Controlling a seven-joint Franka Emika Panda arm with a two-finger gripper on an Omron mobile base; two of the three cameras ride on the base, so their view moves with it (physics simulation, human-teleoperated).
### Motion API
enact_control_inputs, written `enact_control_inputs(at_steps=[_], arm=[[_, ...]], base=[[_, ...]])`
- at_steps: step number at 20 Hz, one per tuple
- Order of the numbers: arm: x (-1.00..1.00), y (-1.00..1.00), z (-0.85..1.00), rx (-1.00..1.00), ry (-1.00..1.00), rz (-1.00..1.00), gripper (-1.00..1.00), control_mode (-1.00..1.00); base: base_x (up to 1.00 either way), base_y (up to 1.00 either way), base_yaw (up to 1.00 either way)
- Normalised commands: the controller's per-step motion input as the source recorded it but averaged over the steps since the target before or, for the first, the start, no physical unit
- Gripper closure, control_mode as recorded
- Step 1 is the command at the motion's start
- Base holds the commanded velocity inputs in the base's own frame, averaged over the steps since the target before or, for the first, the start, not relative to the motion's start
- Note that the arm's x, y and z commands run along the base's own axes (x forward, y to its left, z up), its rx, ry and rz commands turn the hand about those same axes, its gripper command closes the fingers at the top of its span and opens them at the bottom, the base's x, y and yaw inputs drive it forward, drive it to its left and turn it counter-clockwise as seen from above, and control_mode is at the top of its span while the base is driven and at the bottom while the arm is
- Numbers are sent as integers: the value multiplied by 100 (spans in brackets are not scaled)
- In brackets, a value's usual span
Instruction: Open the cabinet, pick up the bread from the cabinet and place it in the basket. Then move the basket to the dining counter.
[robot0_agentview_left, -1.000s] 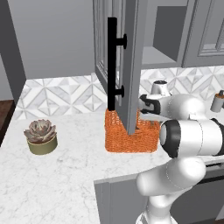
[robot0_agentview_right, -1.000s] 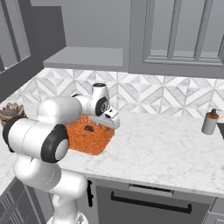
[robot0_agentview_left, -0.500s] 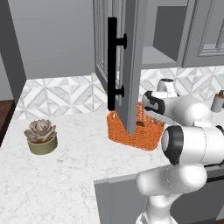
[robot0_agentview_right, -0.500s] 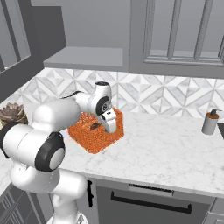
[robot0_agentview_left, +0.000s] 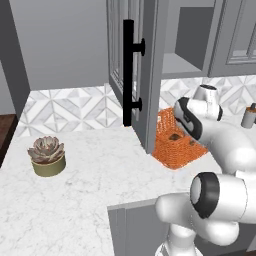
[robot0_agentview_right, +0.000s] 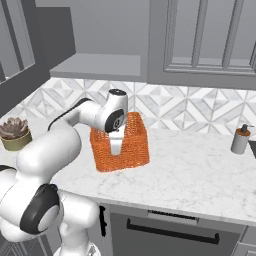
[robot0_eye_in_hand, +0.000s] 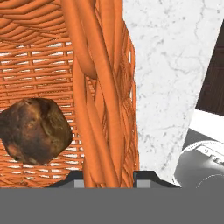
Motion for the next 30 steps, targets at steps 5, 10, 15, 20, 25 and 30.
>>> enact_control_inputs(at_steps=[5, 10, 15, 20, 25, 30], arm=[[-38, 0, 68, 15, -5, -31, 100, -100], [-52, 27, 57, 13, -6, -28, 100, -100], [-40, 41, 65, 8, -3, -9, 100, -100], [-53, 13, 70, -1, 0, 0, 100, -100], [-75, 38, 36, -9, 0, 3, 100, -100], [-56, 23, 3, -7, 0, 11, 100, -100]], base=[[0, 0, 0], [0, 0, 0], [0, 0, 0], [0, 0, 0], [0, 0, 0], [0, 0, 0]])
